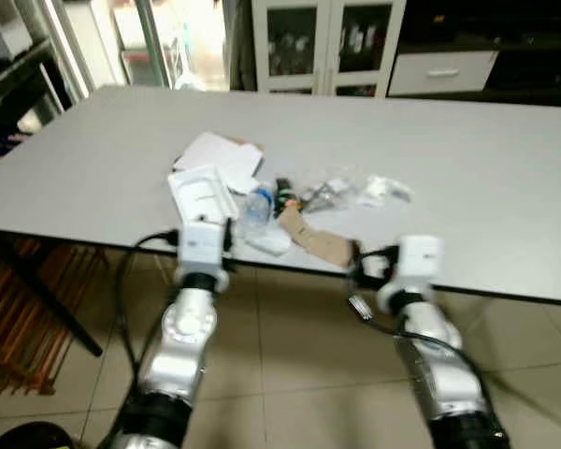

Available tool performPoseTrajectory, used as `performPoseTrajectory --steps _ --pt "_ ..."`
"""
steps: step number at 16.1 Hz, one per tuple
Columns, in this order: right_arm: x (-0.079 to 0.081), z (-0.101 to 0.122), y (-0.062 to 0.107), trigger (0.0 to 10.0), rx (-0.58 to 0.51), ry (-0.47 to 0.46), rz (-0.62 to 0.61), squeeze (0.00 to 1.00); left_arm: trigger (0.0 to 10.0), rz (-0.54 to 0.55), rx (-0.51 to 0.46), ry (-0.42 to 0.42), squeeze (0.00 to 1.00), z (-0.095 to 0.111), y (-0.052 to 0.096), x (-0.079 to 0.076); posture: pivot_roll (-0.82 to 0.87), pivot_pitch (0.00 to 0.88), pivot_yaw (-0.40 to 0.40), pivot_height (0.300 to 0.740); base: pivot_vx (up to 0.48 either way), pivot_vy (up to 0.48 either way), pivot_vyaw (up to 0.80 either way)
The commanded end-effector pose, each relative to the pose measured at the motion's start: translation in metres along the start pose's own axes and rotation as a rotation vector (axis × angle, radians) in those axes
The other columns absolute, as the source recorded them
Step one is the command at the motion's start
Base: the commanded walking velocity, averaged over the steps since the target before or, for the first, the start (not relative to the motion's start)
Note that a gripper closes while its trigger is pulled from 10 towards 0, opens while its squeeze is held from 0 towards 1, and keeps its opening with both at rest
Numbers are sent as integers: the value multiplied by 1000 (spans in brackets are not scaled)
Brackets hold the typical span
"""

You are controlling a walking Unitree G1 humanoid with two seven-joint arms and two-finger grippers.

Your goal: Picking trash to rubbish bin

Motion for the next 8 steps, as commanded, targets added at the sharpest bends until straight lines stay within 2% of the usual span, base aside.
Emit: performPoseTrajectory --steps 1,2,3,5,8 --pt "-6 2 -1 10000 -6 5 -19 0 10000 -12 -16 8 0 4 0 -4 -73 77 47 740 0 0 0" --pt "-6 2 -1 10000 -6 5 -19 0 10000 -12 -16 8 0 4 0 -4 -73 77 47 740 0 0 0" --pt "-7 2 -1 10000 -6 5 -20 0 10000 -23 -16 0 1000 4 0 -5 -73 77 48 740 0 0 0" --pt "-7 2 -1 10000 -6 4 -20 0 10000 -59 -16 11 1000 3 1 -9 -70 78 47 740 0 0 0" --pt "-6 2 -1 10000 -6 3 -20 0 10000 -45 -11 21 1000 2 1 -8 -71 79 48 740 0 0 0"
Point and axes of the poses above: a point about 5 cm out from each wrist's last joint towards the gripper, its own y axis pointing back from the gripper into the wrist, its own z axis along the axis of the wrist's last joint, x = y × z, the point moved 2 cm from there along -y, pointing out of the wrist towards the gripper, and after that the axes turned 12 degrees about y, right-handed, at the moved point
